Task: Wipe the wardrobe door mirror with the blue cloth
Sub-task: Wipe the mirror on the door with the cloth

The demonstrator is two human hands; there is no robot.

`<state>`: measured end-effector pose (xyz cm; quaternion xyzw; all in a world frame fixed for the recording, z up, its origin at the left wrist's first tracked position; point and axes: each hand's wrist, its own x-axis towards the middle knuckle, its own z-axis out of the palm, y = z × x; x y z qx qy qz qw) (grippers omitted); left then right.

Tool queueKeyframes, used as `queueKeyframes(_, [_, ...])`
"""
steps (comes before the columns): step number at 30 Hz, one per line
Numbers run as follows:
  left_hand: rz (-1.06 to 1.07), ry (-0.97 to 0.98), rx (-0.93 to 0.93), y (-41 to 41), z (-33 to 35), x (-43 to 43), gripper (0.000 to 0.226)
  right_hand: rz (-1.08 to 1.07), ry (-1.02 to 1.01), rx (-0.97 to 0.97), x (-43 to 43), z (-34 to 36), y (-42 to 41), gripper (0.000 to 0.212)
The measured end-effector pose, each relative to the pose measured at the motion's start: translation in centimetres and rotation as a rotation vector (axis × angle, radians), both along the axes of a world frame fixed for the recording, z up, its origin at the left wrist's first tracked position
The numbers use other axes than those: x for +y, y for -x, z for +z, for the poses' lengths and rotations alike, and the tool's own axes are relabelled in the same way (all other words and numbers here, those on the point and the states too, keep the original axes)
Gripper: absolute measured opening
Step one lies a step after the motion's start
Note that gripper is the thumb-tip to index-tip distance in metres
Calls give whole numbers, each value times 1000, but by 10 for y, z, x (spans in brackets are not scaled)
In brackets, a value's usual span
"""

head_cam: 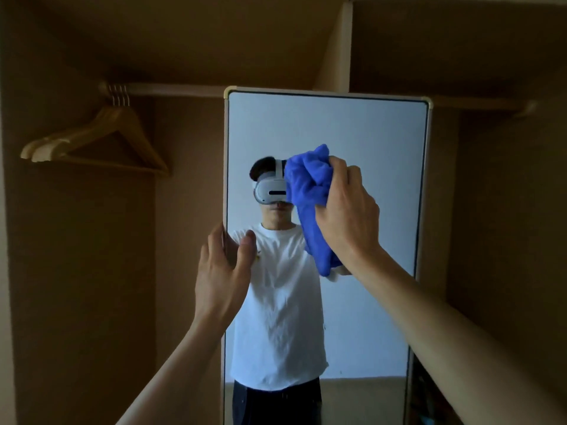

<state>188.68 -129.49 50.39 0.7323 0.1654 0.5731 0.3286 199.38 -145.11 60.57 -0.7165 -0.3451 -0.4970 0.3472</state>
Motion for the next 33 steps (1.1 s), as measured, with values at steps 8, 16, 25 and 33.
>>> queueKeyframes(8, [20, 4, 8, -2, -5, -2, 74, 13, -105, 23, -83, -1, -69, 36])
queueKeyframes(16, [22, 31, -22, -7, -10, -5, 78, -64, -205, 42, -109, -13, -88, 31])
queueKeyframes(25, [-34, 69, 9, -2, -8, -3, 77, 14, -208, 161, -79, -16, -56, 61])
queueKeyframes(33, [-132, 93, 55, 12, -8, -1, 62, 47, -30, 67, -18, -15, -1, 46])
